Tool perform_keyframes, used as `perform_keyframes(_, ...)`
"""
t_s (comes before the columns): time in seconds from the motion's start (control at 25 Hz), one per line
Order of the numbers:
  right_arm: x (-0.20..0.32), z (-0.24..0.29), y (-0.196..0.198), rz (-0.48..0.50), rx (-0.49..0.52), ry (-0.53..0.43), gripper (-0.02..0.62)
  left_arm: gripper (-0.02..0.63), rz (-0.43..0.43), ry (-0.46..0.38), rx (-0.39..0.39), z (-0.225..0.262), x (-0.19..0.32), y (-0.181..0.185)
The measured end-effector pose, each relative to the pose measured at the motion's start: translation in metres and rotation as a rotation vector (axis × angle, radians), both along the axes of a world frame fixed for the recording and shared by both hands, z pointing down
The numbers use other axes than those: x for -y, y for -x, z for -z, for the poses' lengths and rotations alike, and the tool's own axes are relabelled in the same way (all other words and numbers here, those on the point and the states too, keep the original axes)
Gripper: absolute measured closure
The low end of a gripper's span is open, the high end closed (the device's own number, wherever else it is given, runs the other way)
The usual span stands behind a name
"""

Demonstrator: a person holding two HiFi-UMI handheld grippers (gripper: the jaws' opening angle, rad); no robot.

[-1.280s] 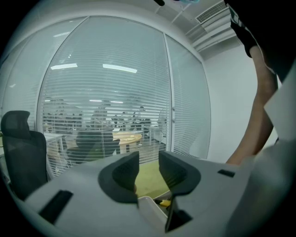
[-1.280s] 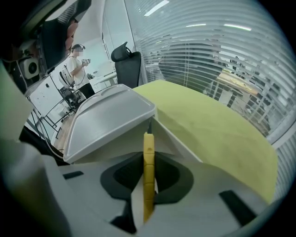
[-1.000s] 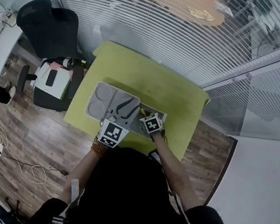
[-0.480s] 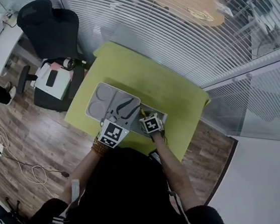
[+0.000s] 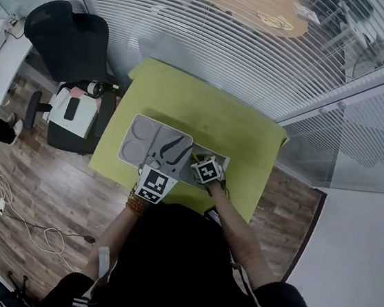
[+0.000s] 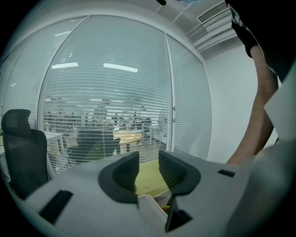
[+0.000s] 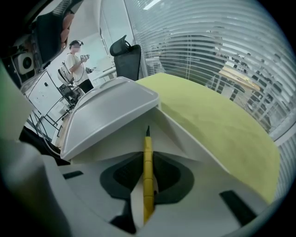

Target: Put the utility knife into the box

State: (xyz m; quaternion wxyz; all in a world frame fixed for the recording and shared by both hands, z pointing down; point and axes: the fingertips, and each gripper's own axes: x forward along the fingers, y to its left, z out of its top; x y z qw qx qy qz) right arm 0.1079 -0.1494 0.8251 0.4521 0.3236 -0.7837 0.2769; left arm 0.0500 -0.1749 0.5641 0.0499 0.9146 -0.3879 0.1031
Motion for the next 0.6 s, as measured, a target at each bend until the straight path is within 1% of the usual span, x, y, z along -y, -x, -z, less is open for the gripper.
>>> perform_keyframes(0.2, -0.003, 0.01, -0.005, -0.031, -0.027, 0.031, 0.532, 0.466, 0.0, -0.001, 0.0, -0.001, 0.0, -0.001)
perform_keyframes(0.4, 0.0, 0.007, 0.0, -0.029, 0.024, 0.015, 0.528, 0.466, -0.002, 0.0, 0.0, -0.001, 0.0, -0.003)
perform_keyframes(0.6, 0.003, 0.021, 0.003, -0.04, 0.031, 0.004, 0.514, 0.466, -0.005, -0.001, -0.002, 0.0, 0.0, -0.002)
